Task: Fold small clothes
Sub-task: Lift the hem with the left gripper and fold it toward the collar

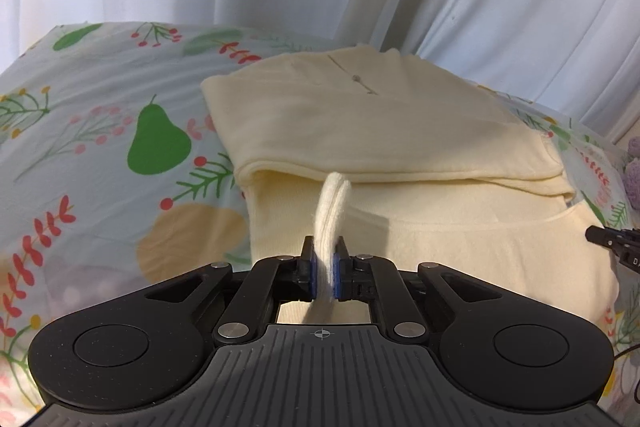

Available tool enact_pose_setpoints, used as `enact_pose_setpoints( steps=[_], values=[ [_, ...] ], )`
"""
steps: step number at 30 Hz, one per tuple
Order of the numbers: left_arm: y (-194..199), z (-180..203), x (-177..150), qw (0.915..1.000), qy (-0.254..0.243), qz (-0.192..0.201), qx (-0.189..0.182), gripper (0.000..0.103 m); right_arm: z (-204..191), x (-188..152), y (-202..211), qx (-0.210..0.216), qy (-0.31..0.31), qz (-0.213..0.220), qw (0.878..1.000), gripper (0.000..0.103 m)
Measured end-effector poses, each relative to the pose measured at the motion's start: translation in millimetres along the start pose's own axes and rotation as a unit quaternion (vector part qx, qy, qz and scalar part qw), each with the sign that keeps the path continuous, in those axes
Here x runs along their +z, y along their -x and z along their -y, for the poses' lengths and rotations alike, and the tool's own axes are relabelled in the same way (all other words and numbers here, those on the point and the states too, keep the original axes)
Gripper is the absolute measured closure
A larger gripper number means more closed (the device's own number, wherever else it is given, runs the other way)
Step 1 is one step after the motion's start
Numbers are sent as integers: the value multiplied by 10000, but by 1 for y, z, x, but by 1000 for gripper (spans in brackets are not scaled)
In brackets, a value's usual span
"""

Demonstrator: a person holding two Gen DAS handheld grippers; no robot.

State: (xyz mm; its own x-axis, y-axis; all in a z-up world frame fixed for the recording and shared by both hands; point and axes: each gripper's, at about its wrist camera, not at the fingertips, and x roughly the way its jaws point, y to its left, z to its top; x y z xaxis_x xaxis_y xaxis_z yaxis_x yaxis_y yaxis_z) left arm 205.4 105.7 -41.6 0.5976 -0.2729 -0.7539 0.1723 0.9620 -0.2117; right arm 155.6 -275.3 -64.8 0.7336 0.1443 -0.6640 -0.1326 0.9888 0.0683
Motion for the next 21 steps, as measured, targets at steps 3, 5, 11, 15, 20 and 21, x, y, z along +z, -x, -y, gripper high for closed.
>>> enact_pose_setpoints(
  steps=[3,5,11,15,20,21],
  values=[
    [20,-2,19,9989,131,397,-205,94,1,18,11,57,-2,324,9995,97],
    [26,-4,35,9974,159,666,-221,94,0,31,11,35,68,485,9988,97],
    [-5,-12,72,9963,36,851,137,94,8,69,-27,-147,41,642,9978,97],
    [-39,-13,84,9978,129,635,152,93,18,77,-65,-156,-100,324,9993,97],
    [-69,-17,77,9995,105,222,177,90,26,65,-94,-138,-71,-173,9997,96],
    [-71,-17,73,9995,84,209,201,84,27,63,-94,-109,-63,-195,9997,94]
  ],
)
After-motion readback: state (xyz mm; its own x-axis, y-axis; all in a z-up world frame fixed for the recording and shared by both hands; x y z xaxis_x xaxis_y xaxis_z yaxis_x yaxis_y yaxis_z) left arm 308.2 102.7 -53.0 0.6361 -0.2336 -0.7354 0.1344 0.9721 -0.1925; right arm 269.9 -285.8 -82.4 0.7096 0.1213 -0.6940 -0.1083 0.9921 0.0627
